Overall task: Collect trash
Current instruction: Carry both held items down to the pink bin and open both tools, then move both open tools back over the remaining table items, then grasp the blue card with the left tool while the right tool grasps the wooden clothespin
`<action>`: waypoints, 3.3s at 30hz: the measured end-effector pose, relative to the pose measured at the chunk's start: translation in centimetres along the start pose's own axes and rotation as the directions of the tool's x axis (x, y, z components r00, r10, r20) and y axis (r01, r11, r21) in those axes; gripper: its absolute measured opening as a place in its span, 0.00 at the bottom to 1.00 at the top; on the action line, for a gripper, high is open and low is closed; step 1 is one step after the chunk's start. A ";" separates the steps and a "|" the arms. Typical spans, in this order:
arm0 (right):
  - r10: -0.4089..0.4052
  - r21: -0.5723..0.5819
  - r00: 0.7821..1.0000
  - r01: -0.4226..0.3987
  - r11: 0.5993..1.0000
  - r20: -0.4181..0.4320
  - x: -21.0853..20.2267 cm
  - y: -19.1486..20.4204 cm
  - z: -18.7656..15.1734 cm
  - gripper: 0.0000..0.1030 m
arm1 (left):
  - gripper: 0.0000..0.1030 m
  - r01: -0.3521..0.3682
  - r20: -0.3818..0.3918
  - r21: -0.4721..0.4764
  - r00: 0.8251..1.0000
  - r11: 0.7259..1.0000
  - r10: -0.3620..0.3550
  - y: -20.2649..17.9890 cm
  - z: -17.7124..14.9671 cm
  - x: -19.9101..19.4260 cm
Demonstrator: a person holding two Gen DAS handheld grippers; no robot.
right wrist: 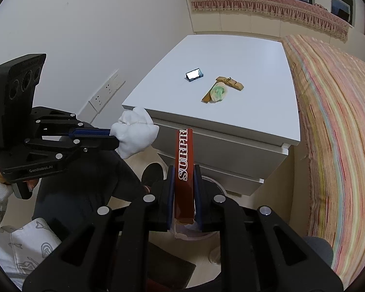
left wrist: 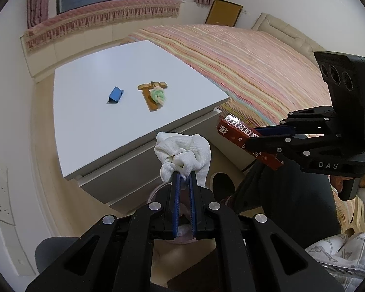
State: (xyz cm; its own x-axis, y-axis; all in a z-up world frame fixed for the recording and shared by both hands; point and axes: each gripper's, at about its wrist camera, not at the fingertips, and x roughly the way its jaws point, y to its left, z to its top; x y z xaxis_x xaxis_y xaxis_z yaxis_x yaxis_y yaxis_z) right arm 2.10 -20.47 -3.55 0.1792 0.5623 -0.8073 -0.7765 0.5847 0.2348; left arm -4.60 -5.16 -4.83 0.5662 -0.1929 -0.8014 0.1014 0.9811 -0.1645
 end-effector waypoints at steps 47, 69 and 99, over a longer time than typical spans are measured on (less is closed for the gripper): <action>-0.068 -0.033 0.994 0.071 0.997 0.082 -0.4 -2.7 4.5 0.96 | 0.93 -0.067 0.069 -0.094 0.995 0.993 0.073 4.2 3.1 -0.4; -0.091 -0.179 0.995 0.096 0.979 0.035 6.7 -8.6 13.4 0.96 | 0.93 -0.114 0.012 -0.034 0.993 0.993 0.114 9.6 10.9 6.2; -0.039 -0.268 0.997 0.021 0.963 -0.062 14.1 -9.3 14.4 0.14 | 0.27 -0.139 -0.034 -0.011 0.990 0.990 0.138 11.3 11.5 11.3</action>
State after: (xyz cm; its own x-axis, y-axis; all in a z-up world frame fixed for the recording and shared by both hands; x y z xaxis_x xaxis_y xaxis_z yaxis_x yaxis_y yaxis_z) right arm 20.61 -9.57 -9.28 0.1715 0.5019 -0.8478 -0.9062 0.4179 0.0641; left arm 12.37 3.87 -9.10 0.5466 -0.0555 -0.8356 0.0130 0.9982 -0.0579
